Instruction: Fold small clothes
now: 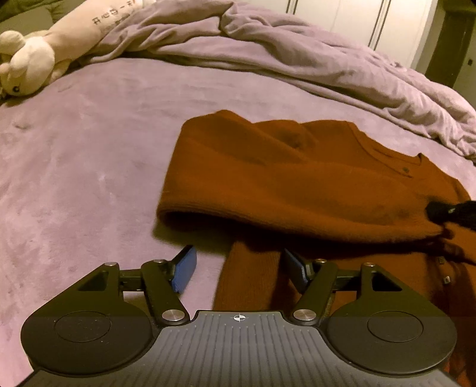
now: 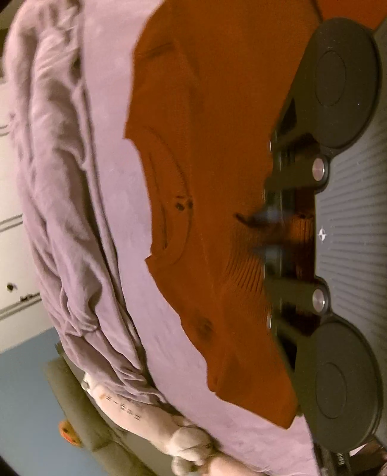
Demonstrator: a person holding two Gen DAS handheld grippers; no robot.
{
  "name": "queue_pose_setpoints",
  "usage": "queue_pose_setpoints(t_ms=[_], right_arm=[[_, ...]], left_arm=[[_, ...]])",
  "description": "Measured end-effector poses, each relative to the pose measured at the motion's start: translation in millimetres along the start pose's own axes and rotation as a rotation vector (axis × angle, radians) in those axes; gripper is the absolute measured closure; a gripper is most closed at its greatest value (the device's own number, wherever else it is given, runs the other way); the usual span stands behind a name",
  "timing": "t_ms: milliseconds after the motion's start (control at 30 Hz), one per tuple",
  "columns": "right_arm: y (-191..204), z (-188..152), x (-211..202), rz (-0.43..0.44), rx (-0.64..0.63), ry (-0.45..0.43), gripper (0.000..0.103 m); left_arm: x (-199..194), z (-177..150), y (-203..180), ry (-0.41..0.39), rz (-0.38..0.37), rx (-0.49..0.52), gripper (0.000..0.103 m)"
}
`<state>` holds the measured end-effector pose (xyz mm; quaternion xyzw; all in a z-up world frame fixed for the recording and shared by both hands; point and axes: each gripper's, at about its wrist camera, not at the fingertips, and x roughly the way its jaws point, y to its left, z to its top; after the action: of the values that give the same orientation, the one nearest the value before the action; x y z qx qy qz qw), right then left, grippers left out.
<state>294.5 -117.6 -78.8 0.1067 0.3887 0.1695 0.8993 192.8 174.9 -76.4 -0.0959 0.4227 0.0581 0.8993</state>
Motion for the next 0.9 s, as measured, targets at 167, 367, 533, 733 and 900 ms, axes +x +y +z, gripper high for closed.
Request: queue_pose_setpoints(t_ms=[167, 367, 533, 733, 900], right_arm=[[-2, 14, -45, -0.086, -0.115, -0.158, 0.099], [-59, 21, -57, -0.341, -0.116, -0.181, 0.099], [-109, 7, -43, -0.298, 0.039, -0.072, 0.097], [-124, -5, -42, -0.197, 0.122, -0.068, 0.066], [-115, -5, -33, -0.219, 0.080, -0.043, 0.100]], left_arm=[[1, 10, -11, -0.030, 0.012, 0.014, 0.033], [16, 16, -30, -0.009, 0.027, 0.033, 0.033], [17, 14, -40, -0.014, 0.028, 0.067, 0.032], [21, 17, -44, -0.006, 0.041, 0.072, 0.030], [21, 18, -47, -0.007, 0.045, 0.072, 0.030]])
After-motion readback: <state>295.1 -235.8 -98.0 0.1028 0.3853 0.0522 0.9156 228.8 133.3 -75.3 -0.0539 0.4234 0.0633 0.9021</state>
